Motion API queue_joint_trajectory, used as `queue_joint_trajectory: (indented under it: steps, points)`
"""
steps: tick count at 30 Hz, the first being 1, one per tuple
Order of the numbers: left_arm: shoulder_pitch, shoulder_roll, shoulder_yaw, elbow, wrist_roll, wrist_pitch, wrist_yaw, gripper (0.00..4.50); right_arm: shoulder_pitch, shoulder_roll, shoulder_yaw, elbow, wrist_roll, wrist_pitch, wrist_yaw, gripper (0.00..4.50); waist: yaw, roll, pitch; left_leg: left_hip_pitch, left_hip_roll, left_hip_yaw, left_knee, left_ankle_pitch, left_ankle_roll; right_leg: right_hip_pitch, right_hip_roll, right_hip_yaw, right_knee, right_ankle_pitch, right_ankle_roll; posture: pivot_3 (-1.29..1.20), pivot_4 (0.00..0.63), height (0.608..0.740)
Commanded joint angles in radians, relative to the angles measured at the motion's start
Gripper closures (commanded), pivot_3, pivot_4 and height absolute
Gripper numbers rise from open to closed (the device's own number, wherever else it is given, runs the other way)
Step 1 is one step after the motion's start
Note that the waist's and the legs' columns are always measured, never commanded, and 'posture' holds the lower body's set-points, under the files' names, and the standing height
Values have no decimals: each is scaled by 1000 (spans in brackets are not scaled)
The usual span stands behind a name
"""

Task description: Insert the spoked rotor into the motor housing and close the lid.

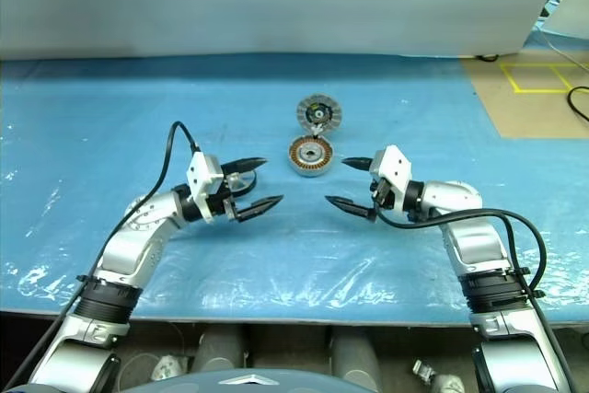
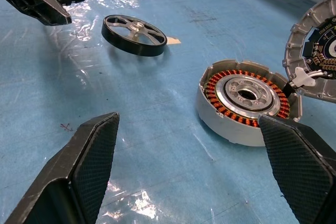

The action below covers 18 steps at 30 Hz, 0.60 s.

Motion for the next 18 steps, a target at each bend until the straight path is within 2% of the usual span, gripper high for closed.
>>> queue_joint_trajectory:
  steps: [1, 18]
  points:
    - [3, 4, 16, -43, -13, -3, 7, 19, -10, 3, -10, -26, 19, -1, 3, 0, 0, 0, 0, 0, 0, 0, 0, 0, 0, 0, 0, 0, 0, 0, 0, 0, 150, 740]
    - [14, 1, 14, -47, -12, -10, 19, 19, -27, 1, -8, -14, 16, -2, 12, 0, 0, 0, 0, 0, 0, 0, 0, 0, 0, 0, 0, 0, 0, 0, 0, 0, 150, 740]
